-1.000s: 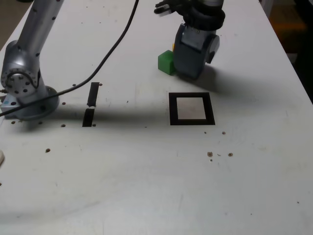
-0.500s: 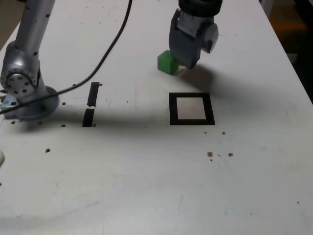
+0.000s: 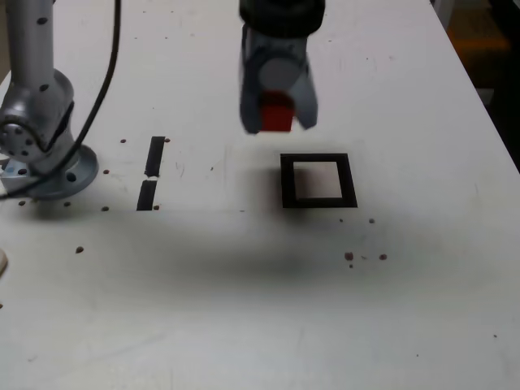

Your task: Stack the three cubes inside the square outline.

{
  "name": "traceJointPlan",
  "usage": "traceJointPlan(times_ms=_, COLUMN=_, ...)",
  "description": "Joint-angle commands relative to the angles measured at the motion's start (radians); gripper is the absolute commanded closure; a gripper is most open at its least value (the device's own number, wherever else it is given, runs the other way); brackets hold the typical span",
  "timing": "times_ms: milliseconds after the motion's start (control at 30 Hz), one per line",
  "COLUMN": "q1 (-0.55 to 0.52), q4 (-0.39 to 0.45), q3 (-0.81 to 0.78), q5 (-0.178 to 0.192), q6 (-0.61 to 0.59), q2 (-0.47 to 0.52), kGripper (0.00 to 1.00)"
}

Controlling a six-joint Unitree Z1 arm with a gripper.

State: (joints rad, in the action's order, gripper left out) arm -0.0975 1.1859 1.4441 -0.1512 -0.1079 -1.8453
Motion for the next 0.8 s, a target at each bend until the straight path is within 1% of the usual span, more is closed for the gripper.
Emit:
traceJointPlan(times_ms=0, q1=-0.033, q4=0.003, q3=0.009, q5=0.012, q6=-0.003, q2=0.003, kGripper=0.96)
traceJointPlan(times_ms=67, q1=-0.070, q4=0.001, q3=0.029, q5=0.020, q6=-0.007, q2=-0.012, kGripper=0.96)
traceJointPlan(times_ms=233, q1=-0.122, q4=-0.011, q3=0.077, q5=0.016, q6=-0.048, q2=-0.055, kGripper=0.96)
traceJointPlan(times_ms=300, q1=-0.136, q4=-0.025, q3=0.083, q5=0.024, q6=-0.073, q2=-0.069, kGripper=0.96)
traceJointPlan(times_ms=433, q1=-0.145, q4=-0.067, q3=0.074, q5=0.042, q6=-0.101, q2=-0.096, kGripper=0.96)
traceJointPlan(times_ms=600, q1=-0.145, q4=-0.162, q3=0.019, q5=0.071, q6=-0.144, q2=-0.118, kGripper=0.96)
traceJointPlan(times_ms=700, q1=-0.145, q4=-0.203, q3=-0.004, q5=0.070, q6=-0.163, q2=-0.136, kGripper=0.96)
traceJointPlan(times_ms=767, q1=-0.143, q4=-0.209, q3=-0.011, q5=0.071, q6=-0.165, q2=-0.140, kGripper=0.96)
